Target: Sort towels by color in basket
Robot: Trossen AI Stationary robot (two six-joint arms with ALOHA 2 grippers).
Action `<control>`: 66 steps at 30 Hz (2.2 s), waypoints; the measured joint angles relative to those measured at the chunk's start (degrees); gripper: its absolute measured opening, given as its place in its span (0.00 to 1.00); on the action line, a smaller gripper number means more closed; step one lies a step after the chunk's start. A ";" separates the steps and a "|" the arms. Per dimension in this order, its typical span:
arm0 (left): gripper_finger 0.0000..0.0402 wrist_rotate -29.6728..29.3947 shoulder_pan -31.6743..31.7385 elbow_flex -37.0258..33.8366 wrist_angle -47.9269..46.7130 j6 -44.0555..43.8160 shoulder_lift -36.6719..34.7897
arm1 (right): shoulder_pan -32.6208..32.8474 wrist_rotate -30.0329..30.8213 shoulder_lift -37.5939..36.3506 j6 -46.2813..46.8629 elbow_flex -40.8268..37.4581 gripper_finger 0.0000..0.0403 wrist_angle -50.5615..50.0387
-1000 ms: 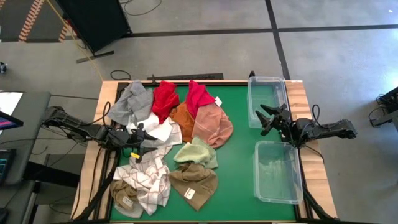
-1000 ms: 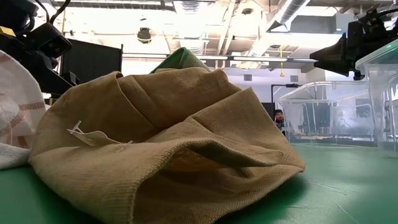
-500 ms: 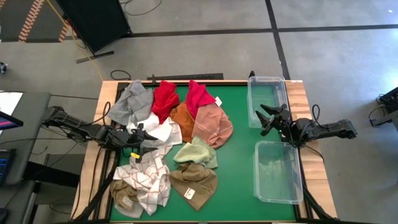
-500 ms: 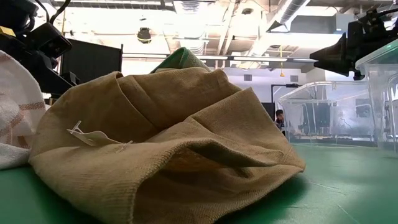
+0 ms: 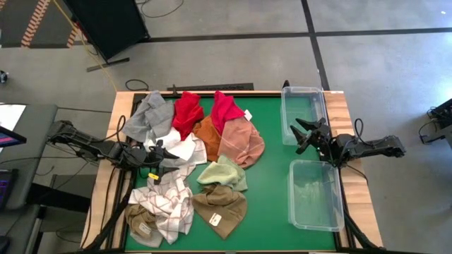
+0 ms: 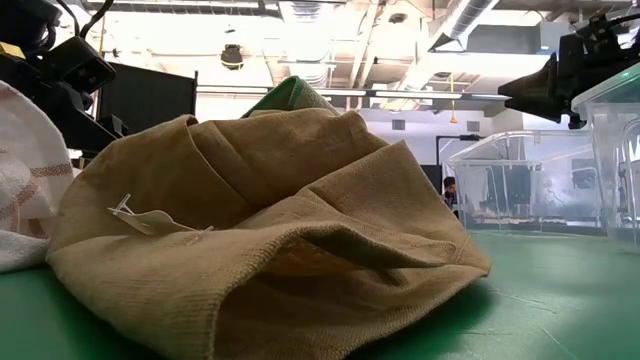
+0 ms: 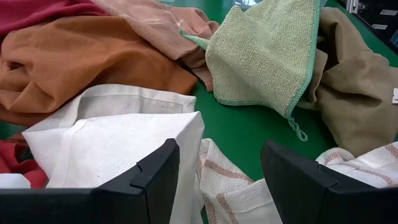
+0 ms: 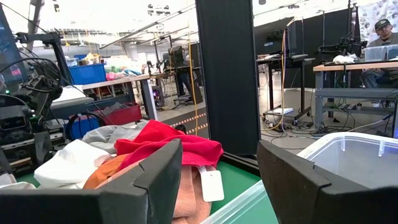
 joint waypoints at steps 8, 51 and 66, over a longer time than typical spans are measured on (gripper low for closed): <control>0.54 -0.02 0.00 -0.01 0.32 0.01 0.00 | 0.00 -0.02 0.00 0.00 -0.01 0.59 -0.02; 0.88 18.58 -19.31 36.96 -19.88 -20.65 49.48 | 0.01 0.00 -0.02 0.00 -0.02 0.59 0.00; 0.87 17.00 -18.22 38.41 -18.26 -21.55 69.56 | 0.01 0.00 -0.02 0.00 -0.01 0.59 0.01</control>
